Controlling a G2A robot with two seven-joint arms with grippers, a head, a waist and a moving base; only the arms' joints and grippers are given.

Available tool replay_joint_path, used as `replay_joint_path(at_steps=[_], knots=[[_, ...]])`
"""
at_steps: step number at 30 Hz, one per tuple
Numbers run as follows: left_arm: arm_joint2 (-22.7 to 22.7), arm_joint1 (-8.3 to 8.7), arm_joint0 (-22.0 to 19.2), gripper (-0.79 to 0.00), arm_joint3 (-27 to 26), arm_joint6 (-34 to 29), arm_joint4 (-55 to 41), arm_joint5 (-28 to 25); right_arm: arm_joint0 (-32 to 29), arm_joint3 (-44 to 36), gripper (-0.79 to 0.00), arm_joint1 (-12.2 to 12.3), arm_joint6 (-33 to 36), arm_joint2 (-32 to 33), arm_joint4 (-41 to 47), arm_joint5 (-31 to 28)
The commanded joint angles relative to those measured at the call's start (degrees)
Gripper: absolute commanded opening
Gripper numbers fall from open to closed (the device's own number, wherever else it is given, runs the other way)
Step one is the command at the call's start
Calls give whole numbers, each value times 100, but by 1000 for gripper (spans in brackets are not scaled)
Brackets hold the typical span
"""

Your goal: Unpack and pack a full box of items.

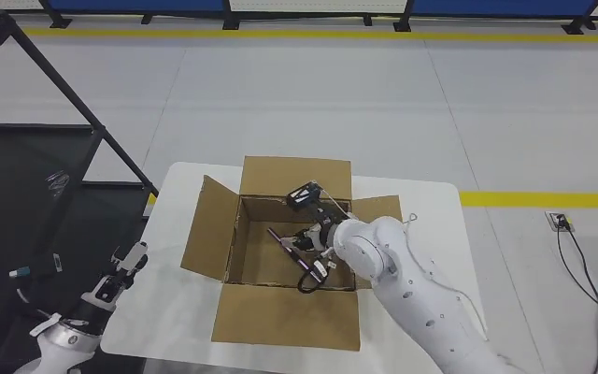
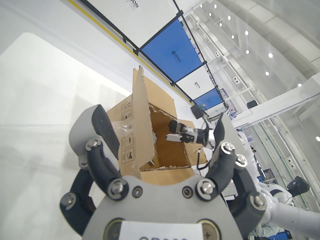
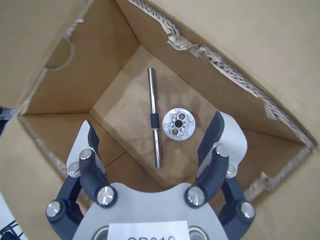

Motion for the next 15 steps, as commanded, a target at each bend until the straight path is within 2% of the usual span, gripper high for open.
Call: replay_joint_path(at_steps=[1,4,7,11,15], knots=[[196,18,-171,0,113,-225,68,72,-617,-987,0,146,77,576,-25,-83],[459,46,-399,0,215,-552,189,94,-1315,-1822,0,297,38,1356,159,-197],[661,63,-590,0,283,-712,239,158,-1803,-2213,0,403,-4,2154,723,-428],[885,77,-725,0,234,-869,252,197,-2238,-2282,0,518,-84,3161,1465,-737],[1095,91,-818,0,141,-985,344,248,-2411,-1996,0,610,-88,3876,1852,-829]])
